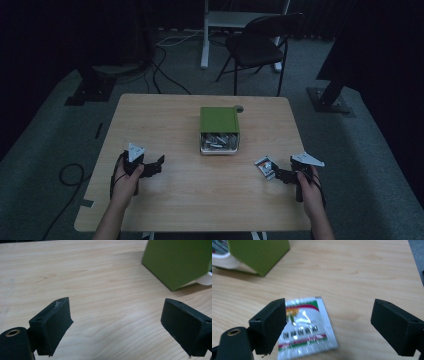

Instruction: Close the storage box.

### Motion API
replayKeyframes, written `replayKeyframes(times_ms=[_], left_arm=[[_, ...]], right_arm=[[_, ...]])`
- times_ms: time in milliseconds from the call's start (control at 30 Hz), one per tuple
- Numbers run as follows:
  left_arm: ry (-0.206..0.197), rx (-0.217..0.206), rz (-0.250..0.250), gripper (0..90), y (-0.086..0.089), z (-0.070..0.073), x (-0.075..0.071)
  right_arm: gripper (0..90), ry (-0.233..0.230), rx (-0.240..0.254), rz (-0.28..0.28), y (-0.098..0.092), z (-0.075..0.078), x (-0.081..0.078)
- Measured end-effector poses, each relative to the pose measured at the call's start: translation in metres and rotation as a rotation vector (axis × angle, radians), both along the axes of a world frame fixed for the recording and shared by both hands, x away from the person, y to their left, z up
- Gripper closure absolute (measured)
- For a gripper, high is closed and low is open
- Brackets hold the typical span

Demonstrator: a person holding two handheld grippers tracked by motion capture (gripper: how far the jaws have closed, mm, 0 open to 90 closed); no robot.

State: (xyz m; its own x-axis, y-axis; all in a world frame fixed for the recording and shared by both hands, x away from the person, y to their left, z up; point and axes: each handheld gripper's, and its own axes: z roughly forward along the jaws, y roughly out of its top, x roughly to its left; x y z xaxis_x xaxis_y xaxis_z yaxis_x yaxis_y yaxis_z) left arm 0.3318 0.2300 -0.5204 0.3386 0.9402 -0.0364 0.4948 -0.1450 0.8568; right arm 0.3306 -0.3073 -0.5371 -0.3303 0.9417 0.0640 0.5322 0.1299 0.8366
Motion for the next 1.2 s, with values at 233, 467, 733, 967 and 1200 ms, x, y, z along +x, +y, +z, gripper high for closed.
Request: replayKeyframes(times_ms=[233,467,733,967,1200], left_arm=[[0.015,-0.002,0.045,10.2,0.016,-0.004,-0.011],[0.037,-0.016,0.092,10.3,0.033,-0.011,-0.024],[0.076,-0.013,0.135,10.3,0.049,-0.02,-0.037],[0.104,0.018,0.218,10.3,0.062,-0.024,-0.049],[0.123,0.009,0.275,10.3,0.07,-0.028,-0.057]], right_arm=[[12.9,0.025,-0.019,-0.034,-0.016,-0.011,-0.011],[13.0,0.038,-0.034,-0.061,-0.027,-0.015,-0.026],[13.0,0.069,-0.045,-0.105,-0.036,-0.023,-0.04],[13.0,0.091,-0.047,-0.122,-0.038,-0.025,-0.048],[13.0,0.14,-0.083,-0.112,-0.035,-0.027,-0.048]])
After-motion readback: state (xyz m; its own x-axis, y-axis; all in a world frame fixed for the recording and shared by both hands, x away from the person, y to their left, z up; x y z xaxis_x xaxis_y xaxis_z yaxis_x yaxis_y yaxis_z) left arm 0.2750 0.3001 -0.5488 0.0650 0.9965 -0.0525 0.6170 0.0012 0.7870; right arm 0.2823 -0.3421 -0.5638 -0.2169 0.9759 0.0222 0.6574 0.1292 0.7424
